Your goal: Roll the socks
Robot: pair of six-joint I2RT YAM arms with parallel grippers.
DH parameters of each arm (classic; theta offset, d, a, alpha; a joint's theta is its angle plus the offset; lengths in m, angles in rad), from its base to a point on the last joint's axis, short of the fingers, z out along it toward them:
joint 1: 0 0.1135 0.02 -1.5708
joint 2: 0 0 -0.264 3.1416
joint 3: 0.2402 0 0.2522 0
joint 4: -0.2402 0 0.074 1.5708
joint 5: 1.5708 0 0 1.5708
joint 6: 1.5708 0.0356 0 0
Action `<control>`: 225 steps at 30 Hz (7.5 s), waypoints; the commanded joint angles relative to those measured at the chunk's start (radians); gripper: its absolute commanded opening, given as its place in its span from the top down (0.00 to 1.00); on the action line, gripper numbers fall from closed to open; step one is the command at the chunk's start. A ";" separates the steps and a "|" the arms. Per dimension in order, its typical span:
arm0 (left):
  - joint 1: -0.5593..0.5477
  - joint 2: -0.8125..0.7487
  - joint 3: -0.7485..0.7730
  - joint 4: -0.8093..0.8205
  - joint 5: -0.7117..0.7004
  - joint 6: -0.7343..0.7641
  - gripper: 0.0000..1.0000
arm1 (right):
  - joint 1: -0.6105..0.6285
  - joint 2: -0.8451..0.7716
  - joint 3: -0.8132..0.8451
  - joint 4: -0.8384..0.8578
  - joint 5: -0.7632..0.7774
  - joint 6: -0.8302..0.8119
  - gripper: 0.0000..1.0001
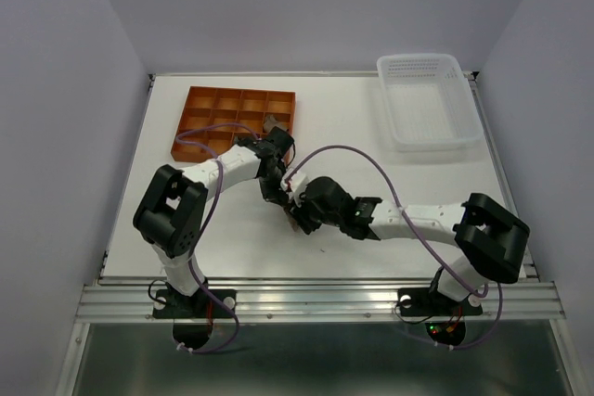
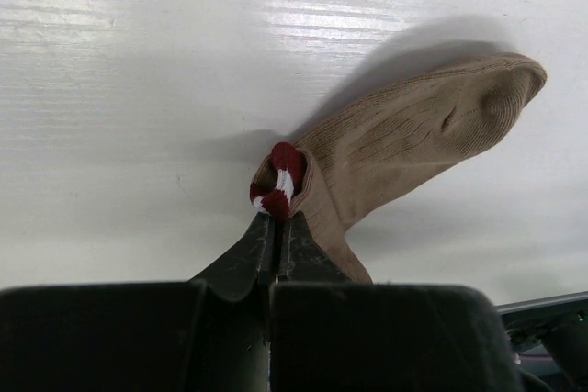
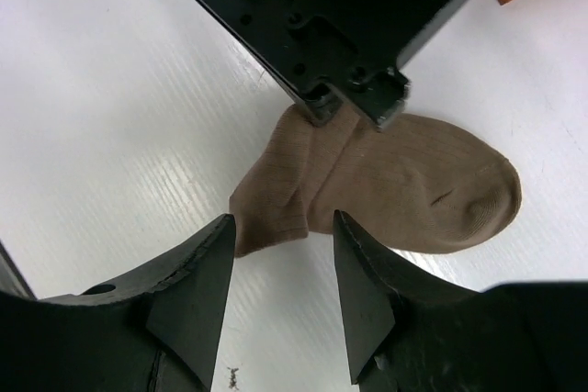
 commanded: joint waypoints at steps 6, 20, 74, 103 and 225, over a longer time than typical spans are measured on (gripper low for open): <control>-0.011 -0.003 0.039 -0.049 -0.032 -0.030 1.00 | 0.089 0.060 0.086 -0.006 0.198 -0.070 0.48; -0.016 -0.021 0.016 -0.030 -0.023 -0.040 1.00 | 0.111 0.172 0.124 0.014 0.260 0.048 0.56; 0.122 -0.175 -0.164 0.252 0.195 0.062 0.44 | -0.435 0.390 0.102 0.222 -0.852 0.535 0.91; 0.099 0.015 -0.087 0.309 0.170 0.092 0.51 | -0.475 0.440 0.182 0.123 -0.800 0.518 0.70; 0.099 -0.075 -0.128 0.348 0.190 0.045 0.50 | -0.489 0.509 0.147 0.308 -1.045 0.840 0.71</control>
